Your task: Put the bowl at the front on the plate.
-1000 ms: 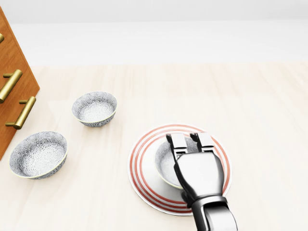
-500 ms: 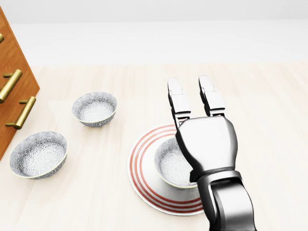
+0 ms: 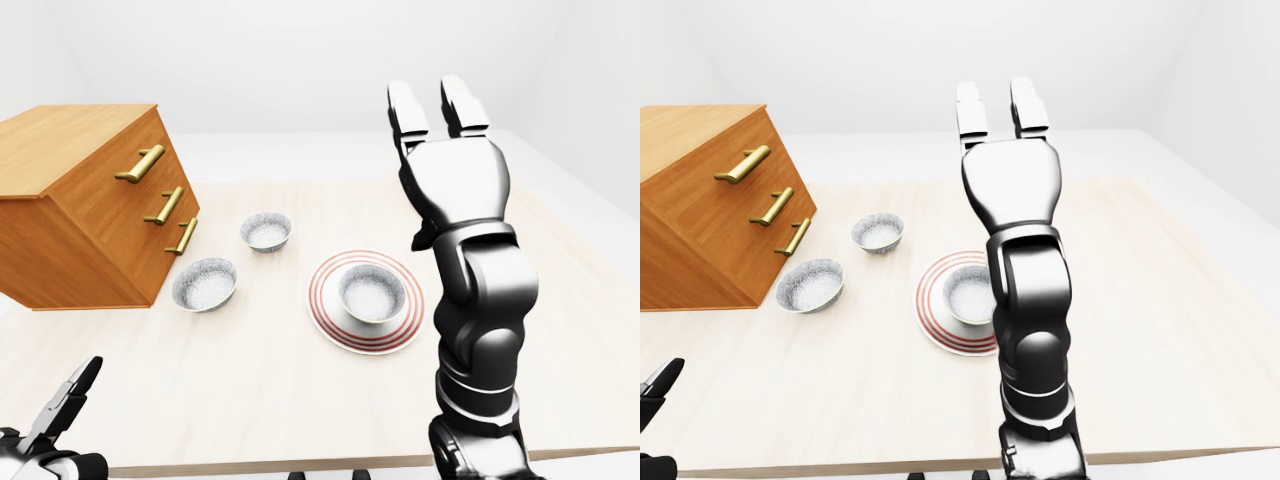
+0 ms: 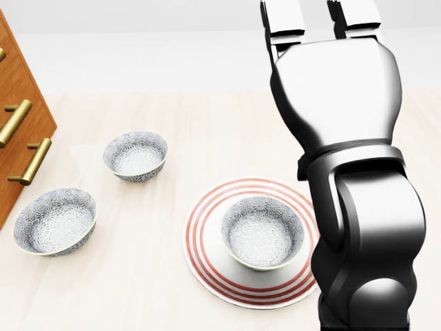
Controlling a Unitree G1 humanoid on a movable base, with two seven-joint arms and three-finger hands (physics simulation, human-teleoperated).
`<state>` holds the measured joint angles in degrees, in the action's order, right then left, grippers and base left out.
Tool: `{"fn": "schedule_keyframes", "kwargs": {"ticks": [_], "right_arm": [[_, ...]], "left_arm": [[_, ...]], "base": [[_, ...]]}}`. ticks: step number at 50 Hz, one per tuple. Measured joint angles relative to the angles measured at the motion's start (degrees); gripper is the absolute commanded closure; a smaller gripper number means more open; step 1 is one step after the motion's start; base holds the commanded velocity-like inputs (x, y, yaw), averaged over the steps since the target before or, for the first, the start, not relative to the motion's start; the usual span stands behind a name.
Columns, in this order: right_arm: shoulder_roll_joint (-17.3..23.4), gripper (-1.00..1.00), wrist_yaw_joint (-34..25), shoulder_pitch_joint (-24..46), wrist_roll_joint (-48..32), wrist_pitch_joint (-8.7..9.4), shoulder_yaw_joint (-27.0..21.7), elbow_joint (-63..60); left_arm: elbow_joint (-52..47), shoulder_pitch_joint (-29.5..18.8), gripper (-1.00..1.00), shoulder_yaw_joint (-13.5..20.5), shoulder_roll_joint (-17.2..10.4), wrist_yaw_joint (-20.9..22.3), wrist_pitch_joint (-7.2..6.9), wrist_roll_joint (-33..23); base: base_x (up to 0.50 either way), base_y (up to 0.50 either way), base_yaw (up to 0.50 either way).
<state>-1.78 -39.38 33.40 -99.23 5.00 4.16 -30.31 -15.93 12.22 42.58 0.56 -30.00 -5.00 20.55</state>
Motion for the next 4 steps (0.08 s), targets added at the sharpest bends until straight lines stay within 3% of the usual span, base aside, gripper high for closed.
{"fn": "schedule_keyframes", "kwargs": {"ticks": [4], "right_arm": [[0.62, -1.00, -0.62, 3.78, -0.12, 0.00, -0.66, 0.82]], "left_arm": [[0.04, -0.02, -1.00, -0.05, -0.04, 0.00, 0.00, -0.08]], "base": [[0.00, 0.00, 0.00]]}}
